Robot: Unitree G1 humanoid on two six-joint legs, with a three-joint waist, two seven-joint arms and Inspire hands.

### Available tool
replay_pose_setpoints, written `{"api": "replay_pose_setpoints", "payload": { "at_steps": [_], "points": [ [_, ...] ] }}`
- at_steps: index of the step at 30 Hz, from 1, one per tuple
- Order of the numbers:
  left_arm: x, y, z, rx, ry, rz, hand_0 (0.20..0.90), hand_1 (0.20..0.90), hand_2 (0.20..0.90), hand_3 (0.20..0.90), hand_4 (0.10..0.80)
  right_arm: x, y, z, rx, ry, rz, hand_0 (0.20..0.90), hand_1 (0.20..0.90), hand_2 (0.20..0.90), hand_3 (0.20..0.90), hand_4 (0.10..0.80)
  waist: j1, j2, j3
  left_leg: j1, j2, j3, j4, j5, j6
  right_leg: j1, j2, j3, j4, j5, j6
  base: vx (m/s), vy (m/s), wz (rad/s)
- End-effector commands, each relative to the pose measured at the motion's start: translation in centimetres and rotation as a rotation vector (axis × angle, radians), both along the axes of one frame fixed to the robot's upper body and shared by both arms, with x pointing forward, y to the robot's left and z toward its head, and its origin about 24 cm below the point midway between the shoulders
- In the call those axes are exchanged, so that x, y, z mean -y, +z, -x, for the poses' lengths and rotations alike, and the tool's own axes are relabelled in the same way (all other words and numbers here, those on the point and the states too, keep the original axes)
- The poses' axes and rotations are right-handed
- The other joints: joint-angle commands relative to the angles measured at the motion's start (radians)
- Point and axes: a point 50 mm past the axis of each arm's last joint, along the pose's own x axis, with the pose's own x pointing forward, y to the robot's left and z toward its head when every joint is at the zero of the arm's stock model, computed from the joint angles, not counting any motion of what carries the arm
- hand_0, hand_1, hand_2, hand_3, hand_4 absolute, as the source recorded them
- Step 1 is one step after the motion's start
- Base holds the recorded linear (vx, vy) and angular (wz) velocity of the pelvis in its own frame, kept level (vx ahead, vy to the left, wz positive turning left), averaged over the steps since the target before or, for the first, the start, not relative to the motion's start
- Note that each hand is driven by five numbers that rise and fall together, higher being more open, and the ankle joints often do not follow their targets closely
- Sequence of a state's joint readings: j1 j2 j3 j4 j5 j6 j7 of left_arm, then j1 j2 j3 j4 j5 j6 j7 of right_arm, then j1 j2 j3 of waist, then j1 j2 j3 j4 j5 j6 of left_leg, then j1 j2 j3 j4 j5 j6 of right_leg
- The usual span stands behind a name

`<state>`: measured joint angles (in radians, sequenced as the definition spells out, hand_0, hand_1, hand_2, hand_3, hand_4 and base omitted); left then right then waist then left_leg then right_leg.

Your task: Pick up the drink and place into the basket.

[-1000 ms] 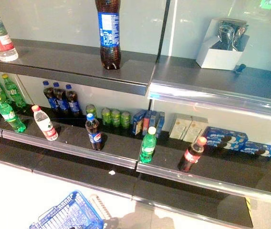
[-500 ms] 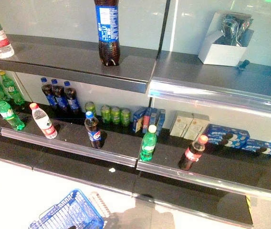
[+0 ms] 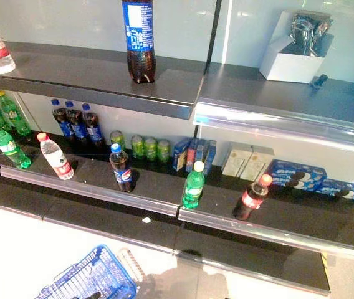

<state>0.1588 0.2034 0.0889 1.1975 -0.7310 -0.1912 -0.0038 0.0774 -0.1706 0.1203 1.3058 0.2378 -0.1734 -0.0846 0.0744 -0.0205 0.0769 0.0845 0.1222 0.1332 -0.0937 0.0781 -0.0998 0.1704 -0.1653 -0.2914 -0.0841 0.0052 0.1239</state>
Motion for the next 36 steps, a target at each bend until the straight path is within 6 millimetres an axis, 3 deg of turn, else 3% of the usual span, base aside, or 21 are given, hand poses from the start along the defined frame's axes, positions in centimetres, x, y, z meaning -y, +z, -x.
{"api": "replay_pose_setpoints", "payload": {
  "at_steps": [1,9,14,15,16,19,20,30,36],
  "points": [
    [1.6,1.2,-6.4,0.238,-0.068,-0.010,0.300,0.300,0.300,0.200,0.100,1.4,1.6,-4.7,0.213,0.095,0.095,0.900,0.900,0.900,0.900,0.800,0.002,0.010,0.024,0.046,0.061,0.014,0.012,-0.047,-0.024,-0.042,-0.087,0.001,0.049,0.056,0.051,0.000,0.000,0.00],
    [0.8,1.8,-7.0,0.257,-0.074,-0.035,0.300,0.300,0.300,0.200,0.100,-0.6,4.9,-9.9,0.497,0.335,0.148,0.900,0.900,0.900,0.900,0.800,-0.014,-0.017,0.034,0.043,0.068,0.027,0.017,-0.046,-0.025,-0.052,-0.088,0.015,0.050,0.062,0.060,-0.034,-0.040,-0.08],
    [0.0,2.0,-6.7,0.262,-0.046,-0.053,0.300,0.300,0.300,0.200,0.100,-2.0,9.6,-13.3,0.751,0.461,0.182,0.900,0.900,0.900,0.900,0.800,-0.038,-0.029,0.037,0.043,0.073,0.040,0.018,-0.046,-0.026,-0.058,-0.089,0.022,0.049,0.064,0.064,-0.005,-0.006,-0.01],
    [0.0,2.1,-6.6,0.262,-0.046,-0.053,0.300,0.300,0.300,0.200,0.100,-2.0,9.7,-13.3,0.763,0.463,0.185,0.900,0.900,0.900,0.900,0.800,-0.039,-0.029,0.037,0.043,0.073,0.041,0.018,-0.046,-0.026,-0.059,-0.089,0.023,0.049,0.064,0.064,0.000,0.000,0.00],
    [-0.2,2.1,-6.5,0.262,-0.033,-0.055,0.300,0.300,0.300,0.200,0.100,-1.8,11.8,-14.2,0.852,0.469,0.204,0.900,0.900,0.900,0.900,0.800,-0.050,-0.030,0.037,0.043,0.074,0.046,0.018,-0.047,-0.026,-0.064,-0.090,0.027,0.052,0.064,0.067,-0.017,0.002,-0.03],
    [-0.3,2.0,-5.9,0.260,-0.020,-0.057,0.300,0.300,0.300,0.200,0.100,-1.3,14.3,-15.2,0.987,0.474,0.235,0.900,0.900,0.900,0.900,0.800,-0.065,-0.029,0.037,0.045,0.076,0.057,0.018,-0.048,-0.025,-0.071,-0.091,0.034,0.054,0.064,0.068,-0.014,0.009,-0.08],
    [-0.2,1.9,-5.7,0.259,-0.013,-0.056,0.300,0.300,0.300,0.200,0.100,-1.2,16.1,-15.7,1.067,0.480,0.262,0.900,0.900,0.900,0.900,0.800,-0.073,-0.027,0.036,0.046,0.077,0.063,0.018,-0.050,-0.023,-0.074,-0.093,0.037,0.054,0.063,0.069,-0.008,0.025,-0.19],
    [0.5,1.5,-4.0,0.257,-0.014,-0.034,0.300,0.300,0.300,0.200,0.100,0.3,24.5,-16.8,1.467,0.350,0.462,0.900,0.900,0.900,0.900,0.800,-0.099,-0.009,0.022,0.058,0.080,0.094,0.015,-0.065,-0.019,-0.085,-0.099,0.054,0.052,0.061,0.075,0.009,0.030,-0.12],
    [0.6,1.3,-3.5,0.239,-0.022,-0.034,0.300,0.300,0.300,0.200,0.100,0.9,27.4,-16.4,1.621,0.232,0.491,0.900,0.900,0.900,0.900,0.800,-0.105,-0.004,0.017,0.061,0.081,0.107,0.020,-0.069,-0.018,-0.091,-0.104,0.057,0.058,0.058,0.077,0.028,0.010,-0.11]
  ]
}}
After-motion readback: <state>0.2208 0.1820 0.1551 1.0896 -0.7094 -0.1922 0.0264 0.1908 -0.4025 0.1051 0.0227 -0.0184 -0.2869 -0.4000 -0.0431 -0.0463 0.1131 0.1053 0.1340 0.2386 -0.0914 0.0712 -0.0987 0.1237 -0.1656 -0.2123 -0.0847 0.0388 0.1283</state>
